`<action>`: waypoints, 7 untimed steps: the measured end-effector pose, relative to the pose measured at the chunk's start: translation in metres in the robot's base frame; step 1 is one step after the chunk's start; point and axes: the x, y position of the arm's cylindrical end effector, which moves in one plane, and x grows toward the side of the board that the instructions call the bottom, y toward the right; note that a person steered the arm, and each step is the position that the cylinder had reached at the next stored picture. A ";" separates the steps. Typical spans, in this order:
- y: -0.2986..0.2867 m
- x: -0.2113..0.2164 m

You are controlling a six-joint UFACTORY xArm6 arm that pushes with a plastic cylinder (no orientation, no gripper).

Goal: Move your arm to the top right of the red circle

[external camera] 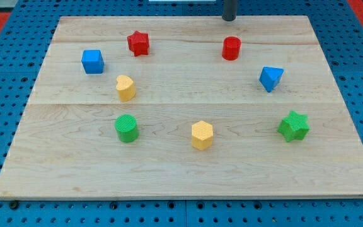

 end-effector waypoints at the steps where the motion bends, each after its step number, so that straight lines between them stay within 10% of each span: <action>1: 0.001 0.000; 7: 0.027 0.060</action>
